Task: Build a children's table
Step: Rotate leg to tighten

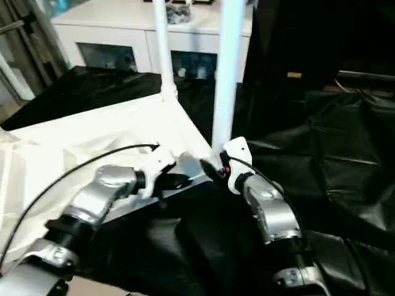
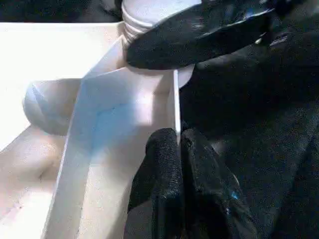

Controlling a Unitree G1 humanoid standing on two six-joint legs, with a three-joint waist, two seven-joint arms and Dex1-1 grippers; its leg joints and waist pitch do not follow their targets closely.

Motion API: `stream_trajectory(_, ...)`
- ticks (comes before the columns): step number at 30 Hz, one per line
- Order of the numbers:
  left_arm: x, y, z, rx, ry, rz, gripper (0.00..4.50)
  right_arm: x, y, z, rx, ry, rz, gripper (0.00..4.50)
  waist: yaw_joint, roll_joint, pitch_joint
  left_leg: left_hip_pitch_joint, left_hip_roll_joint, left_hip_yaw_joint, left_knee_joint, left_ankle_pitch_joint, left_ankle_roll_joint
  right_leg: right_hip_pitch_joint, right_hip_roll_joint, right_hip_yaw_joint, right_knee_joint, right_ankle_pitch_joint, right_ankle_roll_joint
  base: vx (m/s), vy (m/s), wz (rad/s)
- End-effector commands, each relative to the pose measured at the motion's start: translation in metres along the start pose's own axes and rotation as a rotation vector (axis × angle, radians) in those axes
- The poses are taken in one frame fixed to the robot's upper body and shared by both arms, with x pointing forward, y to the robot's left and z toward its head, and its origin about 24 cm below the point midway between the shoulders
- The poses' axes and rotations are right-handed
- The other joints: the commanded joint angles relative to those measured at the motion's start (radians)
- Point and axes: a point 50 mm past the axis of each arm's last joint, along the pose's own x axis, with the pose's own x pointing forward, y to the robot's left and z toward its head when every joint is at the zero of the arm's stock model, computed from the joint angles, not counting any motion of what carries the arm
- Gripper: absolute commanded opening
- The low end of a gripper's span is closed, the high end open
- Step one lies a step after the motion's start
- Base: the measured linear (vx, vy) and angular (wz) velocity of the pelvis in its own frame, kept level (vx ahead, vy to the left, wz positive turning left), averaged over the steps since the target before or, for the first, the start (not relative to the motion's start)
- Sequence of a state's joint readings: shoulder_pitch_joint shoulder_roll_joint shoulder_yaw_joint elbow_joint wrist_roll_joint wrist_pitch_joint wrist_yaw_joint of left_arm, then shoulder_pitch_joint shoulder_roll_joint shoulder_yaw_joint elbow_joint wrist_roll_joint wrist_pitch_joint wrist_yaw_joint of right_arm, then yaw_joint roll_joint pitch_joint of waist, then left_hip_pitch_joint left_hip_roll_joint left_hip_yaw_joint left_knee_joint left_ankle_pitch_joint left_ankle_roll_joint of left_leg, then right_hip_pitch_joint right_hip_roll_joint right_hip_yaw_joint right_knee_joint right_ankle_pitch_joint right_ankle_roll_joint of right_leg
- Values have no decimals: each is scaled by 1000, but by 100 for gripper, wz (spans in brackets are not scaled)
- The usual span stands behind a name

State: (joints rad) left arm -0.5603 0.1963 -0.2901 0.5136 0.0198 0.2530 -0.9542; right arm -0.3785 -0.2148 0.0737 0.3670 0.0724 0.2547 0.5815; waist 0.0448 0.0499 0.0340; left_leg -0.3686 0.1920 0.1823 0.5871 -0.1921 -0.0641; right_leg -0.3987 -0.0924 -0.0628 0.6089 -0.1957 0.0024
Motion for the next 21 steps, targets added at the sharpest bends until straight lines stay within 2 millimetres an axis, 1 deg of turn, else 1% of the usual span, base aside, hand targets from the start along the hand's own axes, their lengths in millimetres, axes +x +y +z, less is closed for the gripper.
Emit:
stream_trajectory(1,0,-6,6,56,-14,-94,0,1,31,1,-31,-3,302,357,5,-8,-53,2,29,-11,-67,-190,54,54,-47,40,-79,-135,-211,0,0,0)
stream_trajectory(2,0,-6,6,56,-14,-94,0,0,31,1,-31,-3,303,357,4,-8,-52,2,29,-11,-68,-188,62,52,-46,40,-78,-120,-219,0,0,0)
stream_trajectory(3,-4,-5,5,64,-9,-115,0,-6,31,1,-51,7,366,357,5,-1,-53,0,30,-12,-68,-183,66,54,-47,39,-74,-100,-231,0,0,0)
stream_trajectory(4,-7,-5,5,72,-14,-134,0,-11,31,0,-67,21,409,357,5,-6,-54,2,31,-11,-66,-179,72,56,-46,38,-73,-81,-241,0,0,0)
stream_trajectory(5,-10,-7,5,82,-29,-167,0,-17,30,-3,-85,51,468,357,8,3,-54,2,31,-12,-65,-170,77,56,-46,37,-71,-59,-252,0,0,0)
stream_trajectory(6,-11,-7,5,82,-30,-171,0,-18,30,-3,-87,53,474,357,9,0,-55,2,32,-11,-64,-165,81,57,-45,37,-70,-46,-257,0,0,0)
stream_trajectory(7,-14,-9,6,81,-40,-207,0,-24,30,-5,-96,76,525,357,13,-2,-55,2,34,-11,-63,-156,91,59,-47,37,-66,-29,-267,0,0,0)
stream_trajectory(8,-16,-10,6,81,-45,-230,0,-28,30,-5,-100,89,555,357,16,-1,-54,1,34,-10,-62,-152,95,59,-46,36,-65,-28,-268,0,0,0)
stream_trajectory(9,-18,-11,5,83,-38,-256,0,-32,29,-6,-98,105,589,357,20,2,-54,3,36,-9,-62,-156,98,55,-48,36,-65,-43,-275,0,0,0)
stream_trajectory(10,-19,-12,5,84,-35,-261,0,-33,29,-6,-97,108,594,357,23,0,-53,4,38,-9,-63,-164,97,55,-48,36,-66,-61,-276,0,0,0)
stream_trajectory(12,-22,-13,2,89,-19,-292,0,-37,29,-7,-89,124,634,357,24,-9,-50,4,38,-7,-65,-181,92,53,-47,37,-70,-107,-271,0,0,0)
stream_trajectory(13,-24,-13,1,90,-12,-301,0,-39,29,-7,-85,132,652,357,27,-8,-49,4,38,-9,-67,-190,84,53,-50,38,-71,-146,-261,0,0,0)
stream_trajectory(15,-25,-12,0,91,-4,-302,0,-42,30,-6,-74,139,681,357,27,-8,-47,5,39,-9,-68,-200,75,51,-50,40,-75,-175,-250,0,0,0)
stream_trajectory(16,-26,-12,0,91,-4,-302,0,-42,30,-6,-73,140,682,357,29,-9,-47,6,38,-9,-68,-200,71,50,-51,40,-76,-184,-246,0,0,0)
stream_trajectory(18,-26,-11,0,93,-1,-296,0,-43,30,-7,-63,146,696,331,32,-9,-48,6,38,-9,-68,-193,66,49,-52,40,-76,-189,-242,0,0,0)
stream_trajectory(20,-27,-11,0,94,-4,-296,0,-44,31,-7,-52,151,707,321,35,-13,-49,5,36,-9,-66,-174,65,50,-51,41,-74,-175,-239,0,0,0)
stream_trajectory(21,-28,-11,0,94,-8,-293,0,-44,32,-8,-43,152,715,314,36,-12,-50,4,37,-9,-66,-167,67,51,-51,40,-72,-168,-239,0,0,0)
